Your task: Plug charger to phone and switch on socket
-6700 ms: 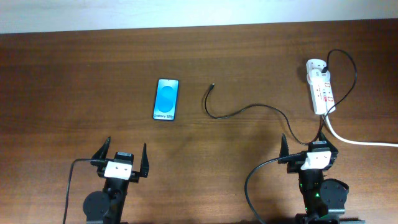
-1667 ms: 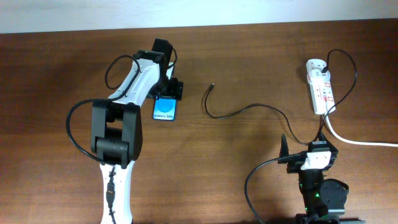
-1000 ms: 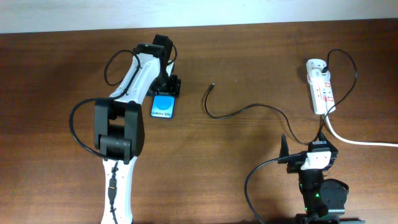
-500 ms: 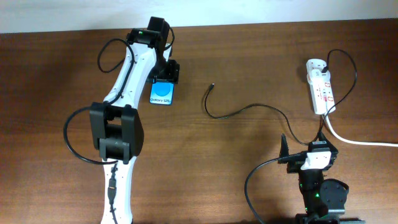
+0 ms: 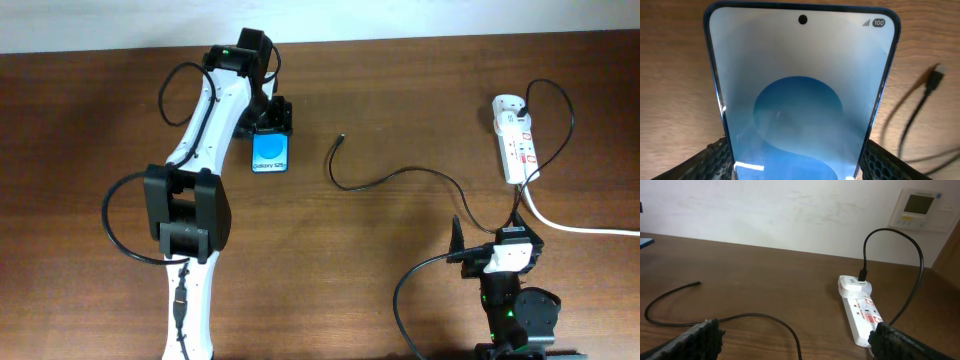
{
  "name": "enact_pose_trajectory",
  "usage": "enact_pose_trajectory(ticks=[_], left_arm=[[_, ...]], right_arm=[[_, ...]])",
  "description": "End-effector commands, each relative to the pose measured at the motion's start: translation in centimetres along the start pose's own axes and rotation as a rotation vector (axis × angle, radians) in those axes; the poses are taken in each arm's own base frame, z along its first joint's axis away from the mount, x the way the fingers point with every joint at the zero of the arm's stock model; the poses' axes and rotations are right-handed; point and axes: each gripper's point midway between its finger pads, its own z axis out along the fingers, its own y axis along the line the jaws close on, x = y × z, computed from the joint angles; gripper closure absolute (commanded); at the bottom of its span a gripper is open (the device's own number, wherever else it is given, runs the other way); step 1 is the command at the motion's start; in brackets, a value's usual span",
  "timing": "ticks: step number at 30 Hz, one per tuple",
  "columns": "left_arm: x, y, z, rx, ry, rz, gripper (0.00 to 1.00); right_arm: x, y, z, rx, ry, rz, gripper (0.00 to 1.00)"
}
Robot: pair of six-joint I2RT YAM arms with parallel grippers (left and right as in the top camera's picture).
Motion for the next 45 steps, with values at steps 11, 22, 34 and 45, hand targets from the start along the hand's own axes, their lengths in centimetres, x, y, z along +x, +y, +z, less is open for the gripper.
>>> enact_pose_trajectory(ticks=[11, 22, 34, 45], left_arm=[[-0.7, -2.1, -3.5, 0.435, 0.084, -0.309, 0.45], [-1.6, -2.1, -6.9, 0.723, 0.134, -0.409, 0.53], [-2.1, -0.4, -5.3, 0.587, 0.084, -0.409, 0.59], [-1.3, -2.8, -6.7, 0.694, 0.264, -0.703, 0.68]], right_arm=[[0.2, 0.5, 0.0, -0.029, -0.001, 0.002, 0.02], [-5.7, 5.2, -0.3, -0.349, 0.037, 0.319, 0.02], [-14.1, 7.6, 8.4, -0.565, 0.631, 0.520, 0.02], [-10.6, 13.3, 12.4, -0.751, 0.783, 0.702, 0.01]])
